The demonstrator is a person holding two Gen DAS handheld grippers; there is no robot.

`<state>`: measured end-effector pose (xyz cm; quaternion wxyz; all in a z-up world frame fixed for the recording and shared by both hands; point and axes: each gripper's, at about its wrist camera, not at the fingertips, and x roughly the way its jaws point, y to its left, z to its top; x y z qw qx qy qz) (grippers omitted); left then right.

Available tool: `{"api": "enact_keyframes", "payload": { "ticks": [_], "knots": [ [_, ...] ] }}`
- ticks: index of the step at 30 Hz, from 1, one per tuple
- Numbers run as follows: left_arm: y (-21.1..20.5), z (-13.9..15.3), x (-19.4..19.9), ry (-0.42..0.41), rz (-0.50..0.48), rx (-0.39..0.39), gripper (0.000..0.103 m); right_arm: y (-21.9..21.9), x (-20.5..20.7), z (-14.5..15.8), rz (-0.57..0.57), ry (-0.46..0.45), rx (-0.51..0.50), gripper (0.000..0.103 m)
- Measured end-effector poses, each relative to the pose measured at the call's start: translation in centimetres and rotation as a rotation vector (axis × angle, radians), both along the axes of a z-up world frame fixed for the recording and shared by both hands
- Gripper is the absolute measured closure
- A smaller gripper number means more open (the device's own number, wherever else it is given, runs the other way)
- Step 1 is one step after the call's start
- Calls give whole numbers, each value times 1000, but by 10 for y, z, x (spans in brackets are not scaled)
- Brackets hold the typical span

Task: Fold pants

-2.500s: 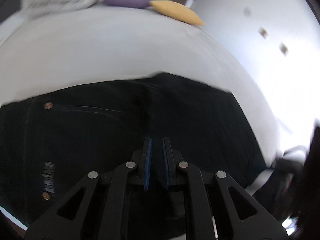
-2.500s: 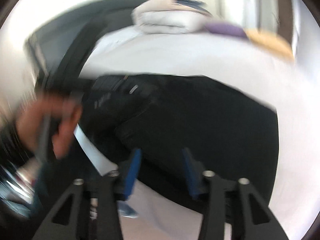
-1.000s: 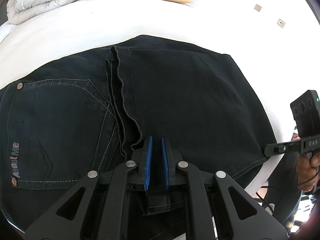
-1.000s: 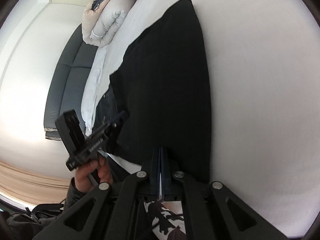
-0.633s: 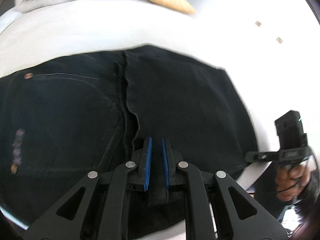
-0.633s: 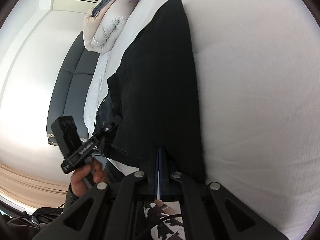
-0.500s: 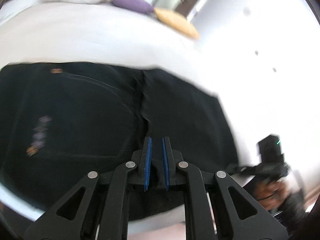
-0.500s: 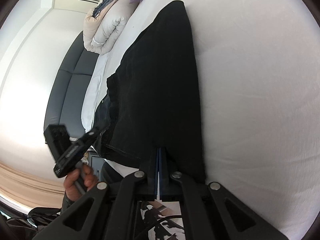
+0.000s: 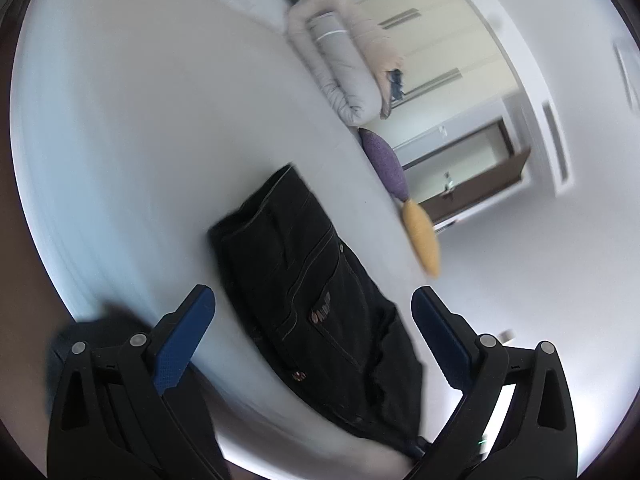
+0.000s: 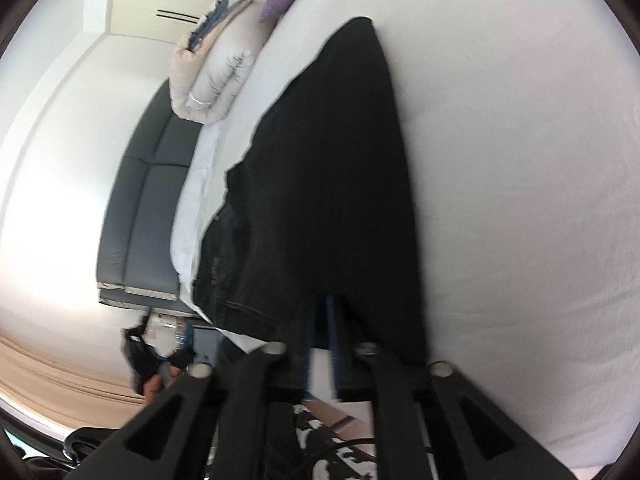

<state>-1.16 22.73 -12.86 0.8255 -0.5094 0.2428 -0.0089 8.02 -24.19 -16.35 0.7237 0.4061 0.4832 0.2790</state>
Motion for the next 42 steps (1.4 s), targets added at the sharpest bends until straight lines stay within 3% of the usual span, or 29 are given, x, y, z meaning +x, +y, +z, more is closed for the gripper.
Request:
{"api": "enact_keyframes", "payload": {
  "ticks": [2, 4, 11, 15, 21, 27, 33, 35, 38, 40, 42],
  "knots": [
    [8, -16, 4, 13, 2, -95, 3, 2, -1, 6, -5, -15, 27, 59],
    [15, -26, 10, 30, 10, -133, 3, 2, -1, 12, -11, -26, 44, 55],
    [35, -50, 23, 14, 33, -230, 4, 6, 3, 32, -2, -83, 202, 55],
    [41, -59, 34, 28, 21, -245, 4, 15, 7, 37, 20, -99, 232, 55],
    [47, -76, 48, -3, 24, -355, 5, 24, 13, 45, 46, -136, 294, 61],
    [43, -94, 55, -42, 31, -496, 6, 25, 18, 48, 25, -145, 337, 66],
    [33, -99, 64, -35, 11, -558, 8, 35, 19, 46, 53, -133, 331, 69],
    [25, -96, 68, -12, -12, -533, 12, 42, 21, 47, 67, -129, 325, 69],
    [14, -98, 69, 41, -46, -517, 31, 49, 24, 49, 85, -129, 310, 70],
    [-3, -107, 76, 109, -112, -530, 64, 53, 25, 50, 93, -129, 295, 70],
    [-10, -110, 78, 169, -118, -446, 84, 53, 25, 49, 94, -122, 292, 71]
  ]
}}
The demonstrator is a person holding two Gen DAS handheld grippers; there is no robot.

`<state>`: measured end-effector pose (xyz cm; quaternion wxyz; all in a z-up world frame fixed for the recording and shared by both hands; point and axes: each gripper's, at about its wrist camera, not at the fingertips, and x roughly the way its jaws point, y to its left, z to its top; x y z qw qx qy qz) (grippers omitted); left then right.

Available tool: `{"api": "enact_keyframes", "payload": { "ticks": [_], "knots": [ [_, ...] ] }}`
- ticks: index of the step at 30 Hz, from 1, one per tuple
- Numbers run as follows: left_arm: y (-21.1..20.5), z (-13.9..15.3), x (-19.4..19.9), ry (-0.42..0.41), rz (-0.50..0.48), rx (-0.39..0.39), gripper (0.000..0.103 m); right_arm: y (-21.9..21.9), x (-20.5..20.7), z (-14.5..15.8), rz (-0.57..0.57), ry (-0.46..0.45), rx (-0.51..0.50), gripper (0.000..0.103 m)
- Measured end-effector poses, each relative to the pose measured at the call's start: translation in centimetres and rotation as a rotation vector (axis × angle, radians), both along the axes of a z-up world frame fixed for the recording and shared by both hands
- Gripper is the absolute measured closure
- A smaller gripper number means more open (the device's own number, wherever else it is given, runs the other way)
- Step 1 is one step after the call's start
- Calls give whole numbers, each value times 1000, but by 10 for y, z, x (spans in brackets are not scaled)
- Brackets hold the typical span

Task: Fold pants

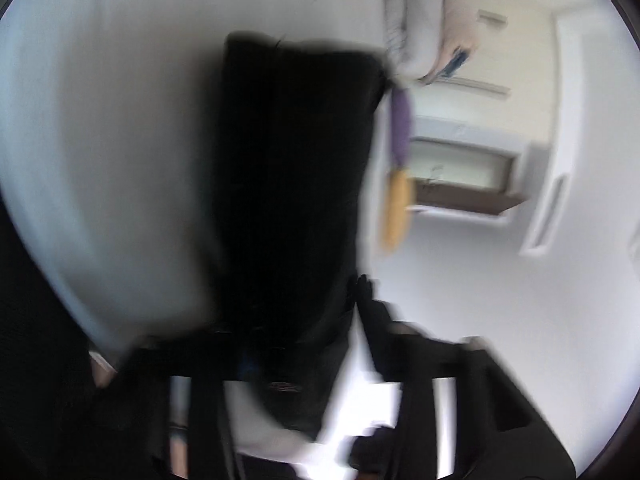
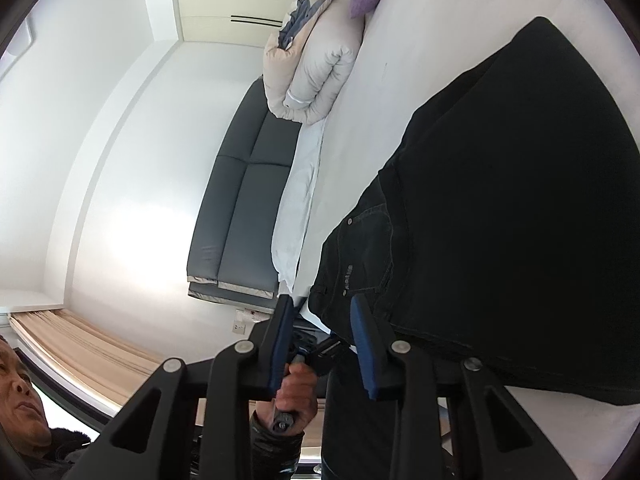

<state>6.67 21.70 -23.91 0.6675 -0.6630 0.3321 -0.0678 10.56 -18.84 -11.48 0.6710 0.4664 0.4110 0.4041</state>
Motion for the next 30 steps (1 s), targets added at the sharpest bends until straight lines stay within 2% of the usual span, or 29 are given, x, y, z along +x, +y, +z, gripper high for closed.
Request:
{"api": "enact_keyframes", "payload": {
  "ticks": [3, 8, 11, 16, 19, 22, 24, 25, 27, 29, 30],
  "knots": [
    [3, -7, 3, -8, 13, -32, 91, 3, 2, 0, 4, 5, -17, 72],
    [-1, 0, 8, -23, 8, 31, 95, 2, 6, -2, -4, 16, -44, 77],
    [-2, 10, 9, -33, 5, 92, 96, 5, 11, -5, 4, 40, -140, 83],
    [-7, 46, 18, -74, -28, 280, 97, 1, 22, -5, -1, 48, -195, 83],
    [-22, 75, 30, -106, -61, 409, 98, -11, 30, -4, -30, 47, -202, 73],
    [-42, 106, 41, -141, -112, 542, 98, -21, 41, -1, -51, 39, -215, 73],
    [-70, 130, 54, -169, -176, 718, 98, -28, 47, 0, -62, 32, -213, 73],
    [-105, 150, 62, -203, -250, 939, 98, -31, 50, -1, -70, 31, -211, 73],
    [-169, 167, 69, -276, -385, 1265, 98, -37, 55, -5, -85, 41, -199, 73],
    [-249, 154, 66, -367, -605, 1636, 98, -42, 57, -10, -95, 53, -191, 73],
    [-273, 144, 60, -400, -673, 1747, 98, -43, 58, -12, -97, 57, -191, 73]
  ]
}}
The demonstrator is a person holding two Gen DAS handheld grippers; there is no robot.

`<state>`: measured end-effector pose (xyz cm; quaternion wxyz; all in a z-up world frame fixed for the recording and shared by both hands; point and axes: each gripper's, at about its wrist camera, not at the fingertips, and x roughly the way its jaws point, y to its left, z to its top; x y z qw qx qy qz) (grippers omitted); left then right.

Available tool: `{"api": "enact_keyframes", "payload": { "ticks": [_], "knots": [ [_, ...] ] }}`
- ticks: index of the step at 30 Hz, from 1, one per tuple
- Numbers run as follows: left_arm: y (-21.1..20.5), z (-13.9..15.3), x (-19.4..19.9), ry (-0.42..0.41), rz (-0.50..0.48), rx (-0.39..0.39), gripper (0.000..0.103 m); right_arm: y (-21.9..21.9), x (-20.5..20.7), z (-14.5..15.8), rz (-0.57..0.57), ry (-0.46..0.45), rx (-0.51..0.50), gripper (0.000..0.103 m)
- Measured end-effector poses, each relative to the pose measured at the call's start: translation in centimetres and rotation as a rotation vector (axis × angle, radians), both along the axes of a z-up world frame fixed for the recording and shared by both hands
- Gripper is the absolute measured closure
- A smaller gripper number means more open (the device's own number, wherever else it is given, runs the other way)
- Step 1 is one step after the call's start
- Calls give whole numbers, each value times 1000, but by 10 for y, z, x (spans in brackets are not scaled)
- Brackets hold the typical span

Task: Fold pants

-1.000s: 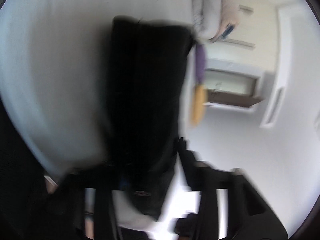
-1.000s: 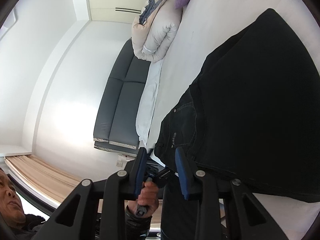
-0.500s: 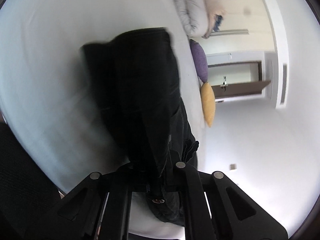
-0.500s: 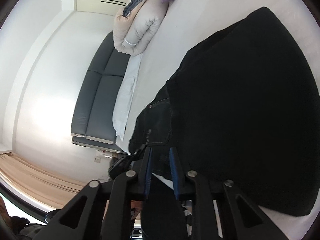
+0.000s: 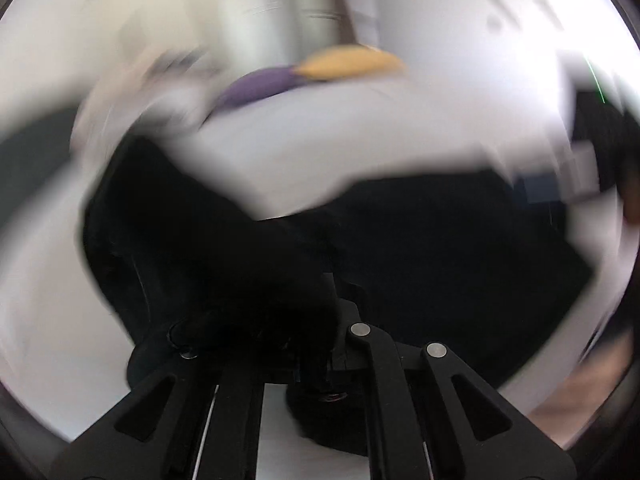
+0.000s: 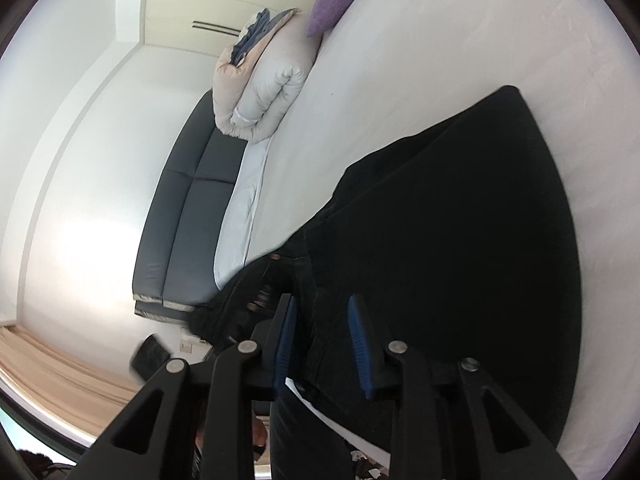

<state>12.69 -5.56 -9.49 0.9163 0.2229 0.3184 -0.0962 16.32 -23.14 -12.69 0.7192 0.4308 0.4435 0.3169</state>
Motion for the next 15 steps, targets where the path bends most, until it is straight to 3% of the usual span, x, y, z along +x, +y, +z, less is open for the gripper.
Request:
{"api": "enact_keyframes", "payload": {
  "ticks": [1, 9, 12, 14, 15],
  "knots": [
    [-23, -13, -6, -1, -68, 98, 98, -2, -1, -2, -1, 5, 0, 73],
    [-69, -55, -17, 60, -198, 283, 97, -2, 6, -11, -14, 36, -17, 73],
    [-70, -50, -10, 78, -167, 248, 97, -5, 6, -14, -21, 50, -11, 65],
    [-75, -52, -17, 77, -156, 250, 97, -9, 7, -18, -40, 77, -2, 48],
    [-75, -53, -16, 75, -150, 255, 97, -13, 6, -19, -48, 83, 11, 47]
  ]
}}
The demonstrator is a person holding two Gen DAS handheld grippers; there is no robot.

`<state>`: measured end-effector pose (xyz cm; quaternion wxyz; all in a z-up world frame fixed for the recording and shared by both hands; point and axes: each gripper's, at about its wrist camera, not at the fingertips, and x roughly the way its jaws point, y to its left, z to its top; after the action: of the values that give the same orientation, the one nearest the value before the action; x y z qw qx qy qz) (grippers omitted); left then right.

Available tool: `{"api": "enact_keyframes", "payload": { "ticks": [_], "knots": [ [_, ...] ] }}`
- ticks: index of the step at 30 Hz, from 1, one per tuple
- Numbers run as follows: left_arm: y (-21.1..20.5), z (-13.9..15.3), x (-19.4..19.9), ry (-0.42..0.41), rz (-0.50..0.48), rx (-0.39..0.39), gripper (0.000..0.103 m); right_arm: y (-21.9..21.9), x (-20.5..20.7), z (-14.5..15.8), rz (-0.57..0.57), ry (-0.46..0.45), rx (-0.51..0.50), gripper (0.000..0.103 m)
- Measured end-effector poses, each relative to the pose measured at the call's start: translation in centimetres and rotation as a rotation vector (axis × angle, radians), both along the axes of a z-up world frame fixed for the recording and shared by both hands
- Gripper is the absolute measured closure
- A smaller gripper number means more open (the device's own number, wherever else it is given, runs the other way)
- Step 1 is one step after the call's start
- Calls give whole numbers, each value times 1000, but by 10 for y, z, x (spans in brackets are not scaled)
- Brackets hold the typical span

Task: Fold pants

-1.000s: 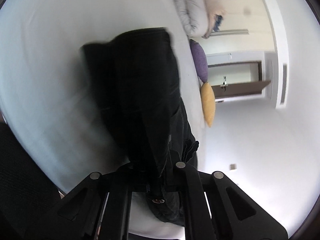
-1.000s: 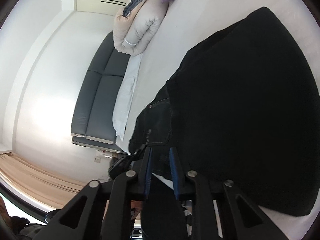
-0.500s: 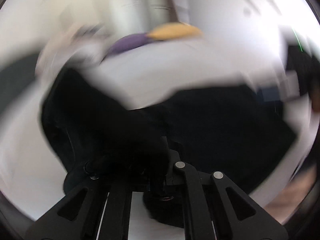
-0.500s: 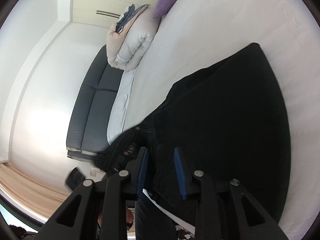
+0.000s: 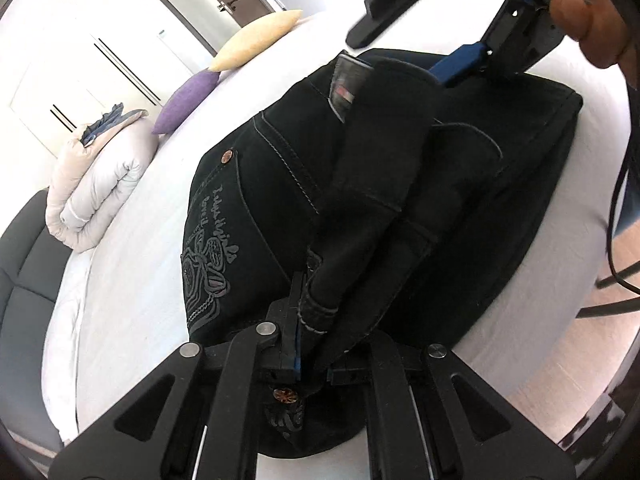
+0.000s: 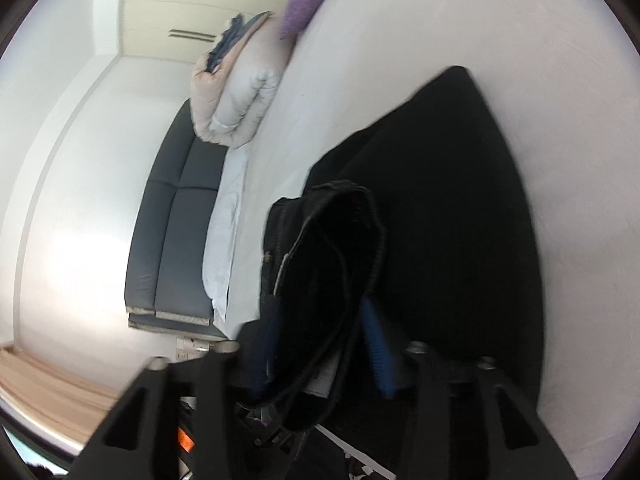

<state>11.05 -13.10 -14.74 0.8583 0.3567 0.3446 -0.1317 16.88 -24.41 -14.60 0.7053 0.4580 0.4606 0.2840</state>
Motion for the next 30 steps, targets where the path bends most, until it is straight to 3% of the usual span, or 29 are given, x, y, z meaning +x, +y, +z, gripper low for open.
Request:
{"api": "enact_keyframes", "payload": {
  "ticks": [2, 7, 13, 18, 22, 24, 26, 30],
  "knots": [
    [0, -2, -15, 5, 23, -18, 97, -5, 0, 1, -14, 5, 15, 44],
    [6, -4, -7, 33, 65, -74, 97, -14, 2, 7, -26, 11, 12, 35],
    [5, 0, -11, 16, 49, -45, 97, -1, 20, 4, 48, 44, -20, 29],
    [3, -2, -21, -3, 21, -24, 97, 15, 45, 0, 88, 74, -75, 29],
    [9, 3, -27, 21, 35, -94, 97, 19, 56, -2, 90, 84, -70, 30],
    [10, 4, -29, 23, 33, -104, 97, 23, 60, -2, 101, 83, -68, 33],
    [9, 6, -32, 22, 29, -105, 97, 26, 64, -5, 113, 87, -73, 53],
    [8, 6, -37, 21, 18, -96, 97, 27, 66, -6, 118, 79, -127, 77]
  ]
}}
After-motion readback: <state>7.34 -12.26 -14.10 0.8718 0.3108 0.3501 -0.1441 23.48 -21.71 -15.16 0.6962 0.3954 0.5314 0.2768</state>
